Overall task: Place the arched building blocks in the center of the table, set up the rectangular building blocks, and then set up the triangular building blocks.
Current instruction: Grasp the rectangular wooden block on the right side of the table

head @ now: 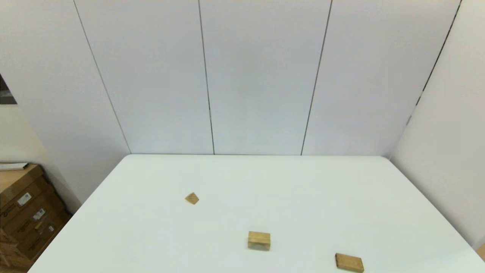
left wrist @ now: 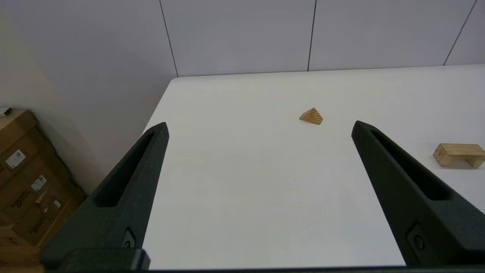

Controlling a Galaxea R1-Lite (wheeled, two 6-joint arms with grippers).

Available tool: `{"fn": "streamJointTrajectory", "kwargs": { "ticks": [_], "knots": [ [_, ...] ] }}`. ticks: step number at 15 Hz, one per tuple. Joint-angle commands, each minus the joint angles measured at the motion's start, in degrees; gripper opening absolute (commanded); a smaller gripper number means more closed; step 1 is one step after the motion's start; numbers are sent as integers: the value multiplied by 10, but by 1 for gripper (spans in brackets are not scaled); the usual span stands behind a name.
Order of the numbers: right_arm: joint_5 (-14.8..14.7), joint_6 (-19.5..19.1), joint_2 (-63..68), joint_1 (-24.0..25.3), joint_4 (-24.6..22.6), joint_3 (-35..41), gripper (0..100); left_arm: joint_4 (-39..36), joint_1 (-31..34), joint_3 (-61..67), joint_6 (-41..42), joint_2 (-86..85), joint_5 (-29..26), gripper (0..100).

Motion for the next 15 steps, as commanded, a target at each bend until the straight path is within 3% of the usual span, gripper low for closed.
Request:
{"fn": "streamJointTrajectory", "kwargs": {
  "ticks": [1, 15],
  "knots": [
    [0, 0, 0, 0, 0, -1, 100, 0, 0, 2, -4, 1, 0, 100],
    [0, 0, 0, 0, 0, -1, 100, 0, 0, 2, -4, 1, 0, 100]
  ]
}}
